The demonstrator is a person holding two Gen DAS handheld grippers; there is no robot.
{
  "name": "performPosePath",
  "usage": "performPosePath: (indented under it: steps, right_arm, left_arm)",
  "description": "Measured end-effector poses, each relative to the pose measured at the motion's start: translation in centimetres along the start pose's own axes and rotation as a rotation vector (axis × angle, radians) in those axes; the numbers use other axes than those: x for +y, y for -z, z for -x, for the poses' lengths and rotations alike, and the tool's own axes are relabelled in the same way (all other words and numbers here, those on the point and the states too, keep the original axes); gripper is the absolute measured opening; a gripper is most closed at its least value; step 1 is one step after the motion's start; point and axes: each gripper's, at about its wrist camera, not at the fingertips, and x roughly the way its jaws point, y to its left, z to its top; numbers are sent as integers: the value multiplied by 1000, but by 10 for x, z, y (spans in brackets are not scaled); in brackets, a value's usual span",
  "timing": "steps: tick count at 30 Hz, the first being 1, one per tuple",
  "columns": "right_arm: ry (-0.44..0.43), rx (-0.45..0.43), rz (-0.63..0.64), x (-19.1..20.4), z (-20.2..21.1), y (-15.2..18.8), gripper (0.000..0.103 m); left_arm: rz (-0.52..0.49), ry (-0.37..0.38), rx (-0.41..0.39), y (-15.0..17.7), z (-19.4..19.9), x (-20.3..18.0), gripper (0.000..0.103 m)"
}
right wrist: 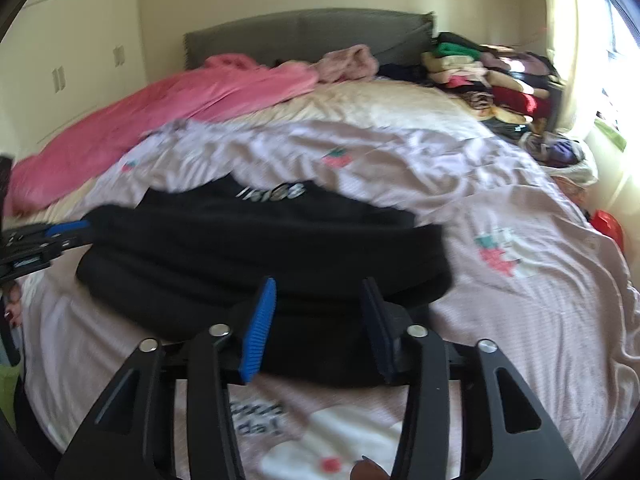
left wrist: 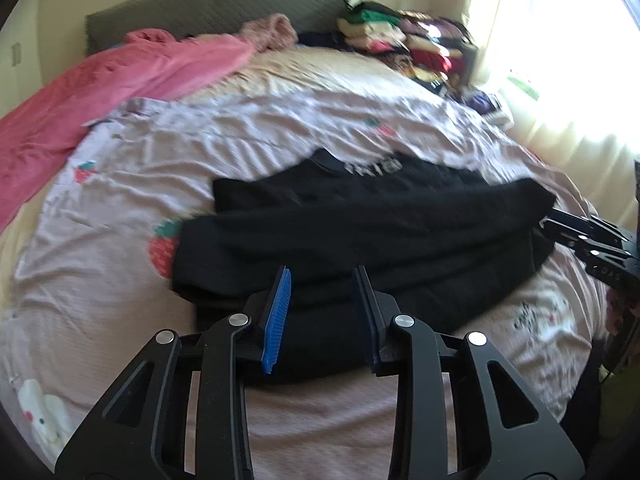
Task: Fold small clothes
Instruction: 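Lay the hem over the folded sleeves with both tools and open them, then move both tools to the folded edge of the sweatshirt and grasp it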
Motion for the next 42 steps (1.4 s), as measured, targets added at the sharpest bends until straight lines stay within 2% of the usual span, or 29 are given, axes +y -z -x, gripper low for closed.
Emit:
performPosePath:
  steps: [5, 8, 13, 23, 26, 30, 34, 38, 42]
  right_arm:
    - [-32, 52, 63, 24, -13, 11, 37]
    - [-31, 79, 83, 30, -23, 16, 37]
    - [15, 144, 113, 34, -50, 24, 37]
    - [12, 124, 107, 23, -63, 9, 37]
    - [16, 118, 104, 17, -69, 0, 37]
    - [22, 102, 109, 12, -76, -10, 37]
    - [39, 98, 91, 3, -87, -23, 36]
    - [9, 102, 20, -11, -99, -41, 36]
    - [-10, 103, -53, -25, -110, -60, 38]
  left_arm:
    - [-68, -3, 81, 14, -22, -17, 24]
    - [-96, -45, 107, 21, -33, -21, 24]
    - [-112, -70, 89, 22, -40, -20, 25]
    - [-97, -102, 41, 10, -39, -13, 33]
    - [-74, -108, 47, 3, -45, -4, 36]
    - [-66, -151, 45, -10, -57, 8, 36]
    - [15, -123, 64, -18, -69, 27, 36]
    - [31, -134, 52, -34, -78, 36, 37]
    - [104, -152, 25, -56, -83, 51, 48]
